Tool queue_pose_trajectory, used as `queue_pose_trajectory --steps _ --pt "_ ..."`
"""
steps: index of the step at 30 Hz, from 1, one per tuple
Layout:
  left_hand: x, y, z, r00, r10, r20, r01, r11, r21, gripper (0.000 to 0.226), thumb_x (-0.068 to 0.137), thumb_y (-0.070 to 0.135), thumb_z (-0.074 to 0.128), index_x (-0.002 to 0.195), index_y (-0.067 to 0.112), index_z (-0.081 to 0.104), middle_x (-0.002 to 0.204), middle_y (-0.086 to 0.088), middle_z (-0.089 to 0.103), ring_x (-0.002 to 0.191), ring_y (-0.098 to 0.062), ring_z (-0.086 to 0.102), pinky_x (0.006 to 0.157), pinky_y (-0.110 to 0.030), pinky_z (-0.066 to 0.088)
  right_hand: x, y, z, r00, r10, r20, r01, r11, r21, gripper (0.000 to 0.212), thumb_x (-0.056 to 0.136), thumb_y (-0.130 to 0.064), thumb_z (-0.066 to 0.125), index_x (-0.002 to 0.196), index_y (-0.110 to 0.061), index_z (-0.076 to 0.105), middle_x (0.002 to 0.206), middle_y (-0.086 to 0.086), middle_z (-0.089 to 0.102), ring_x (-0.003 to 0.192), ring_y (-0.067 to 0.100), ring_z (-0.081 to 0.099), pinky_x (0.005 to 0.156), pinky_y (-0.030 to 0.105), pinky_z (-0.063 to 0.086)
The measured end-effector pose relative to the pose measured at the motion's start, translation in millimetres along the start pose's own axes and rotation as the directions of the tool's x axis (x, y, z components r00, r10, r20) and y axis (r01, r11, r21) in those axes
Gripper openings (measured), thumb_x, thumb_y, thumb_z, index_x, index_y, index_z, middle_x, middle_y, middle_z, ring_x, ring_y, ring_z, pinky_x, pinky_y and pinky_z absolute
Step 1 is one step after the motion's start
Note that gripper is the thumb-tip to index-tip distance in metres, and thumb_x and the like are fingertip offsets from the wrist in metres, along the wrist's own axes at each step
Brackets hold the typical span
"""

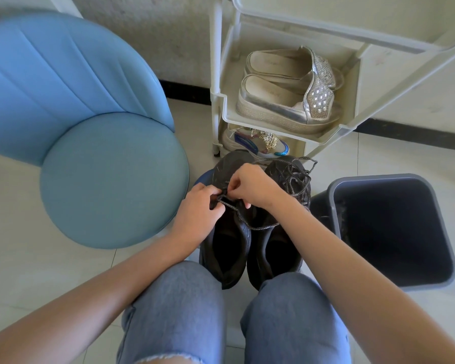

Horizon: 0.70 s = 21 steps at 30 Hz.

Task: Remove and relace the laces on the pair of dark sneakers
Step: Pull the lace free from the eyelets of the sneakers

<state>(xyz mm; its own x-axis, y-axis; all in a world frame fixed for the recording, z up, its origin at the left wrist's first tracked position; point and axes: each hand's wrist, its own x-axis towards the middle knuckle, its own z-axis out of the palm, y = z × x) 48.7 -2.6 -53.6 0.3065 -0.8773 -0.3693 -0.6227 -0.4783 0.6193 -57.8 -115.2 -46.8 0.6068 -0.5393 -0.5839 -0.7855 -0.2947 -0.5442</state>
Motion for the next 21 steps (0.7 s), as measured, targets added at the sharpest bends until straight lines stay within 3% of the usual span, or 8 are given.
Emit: queue_pose_trajectory --steps 4,8,12,17,21 --pt "-1 -2 1 0.999 -0.041 -0.010 0.040 0.994 -0.100 0.035 0.081 0.019 0.068 0.116 0.018 0.067 0.105 -0.002 0.061 0.097 -0.019 0.061 0.091 -0.035 0.048 -7 16 20 0.983 0.037 -0.178 0.001 0.979 0.205 0.007 0.087 -0.014 0.067 0.081 -0.014 0.070 0.072 -0.002 0.066 0.036 -0.001 0.049 0.055 0.024 0.047" --pt "-3 -2 0 0.997 -0.068 -0.022 0.063 0.985 -0.160 0.035 0.081 0.019 0.069 0.116 0.019 0.068 0.098 0.003 0.061 0.092 -0.014 0.062 0.090 -0.028 0.048 -3 18 23 0.988 0.037 -0.149 -0.005 0.978 0.209 0.005 0.088 -0.016 0.067 0.084 -0.016 0.070 0.078 -0.002 0.067 0.043 0.000 0.048 0.055 0.021 0.040" --pt "-3 -1 -1 0.998 -0.050 -0.037 0.044 0.988 -0.149 0.035 0.080 0.018 0.069 0.116 0.017 0.068 0.095 0.002 0.061 0.089 -0.011 0.060 0.089 -0.025 0.047 -5 22 23 0.991 0.009 -0.131 0.021 0.974 0.227 0.007 0.089 -0.015 0.065 0.083 -0.019 0.068 0.079 -0.002 0.068 0.041 -0.015 0.047 0.059 0.023 0.041" --pt "-2 -1 -1 0.998 -0.050 -0.031 0.043 0.982 -0.186 0.037 0.080 0.017 0.071 0.117 0.016 0.068 0.094 0.005 0.061 0.090 -0.011 0.063 0.090 -0.025 0.049 -7 24 23 0.989 0.002 -0.149 0.042 0.956 0.289 0.009 0.089 -0.015 0.065 0.081 -0.020 0.068 0.073 -0.006 0.067 0.036 -0.002 0.047 0.058 0.027 0.046" --pt "-2 -2 -3 0.998 -0.064 -0.006 0.061 0.973 -0.224 0.038 0.078 0.018 0.074 0.116 0.016 0.068 0.082 0.016 0.059 0.076 0.002 0.060 0.078 -0.008 0.046 -7 24 26 0.982 0.016 -0.187 0.035 0.963 0.266 0.006 0.089 -0.017 0.065 0.085 -0.018 0.070 0.077 -0.008 0.065 0.044 -0.006 0.050 0.060 0.024 0.042"
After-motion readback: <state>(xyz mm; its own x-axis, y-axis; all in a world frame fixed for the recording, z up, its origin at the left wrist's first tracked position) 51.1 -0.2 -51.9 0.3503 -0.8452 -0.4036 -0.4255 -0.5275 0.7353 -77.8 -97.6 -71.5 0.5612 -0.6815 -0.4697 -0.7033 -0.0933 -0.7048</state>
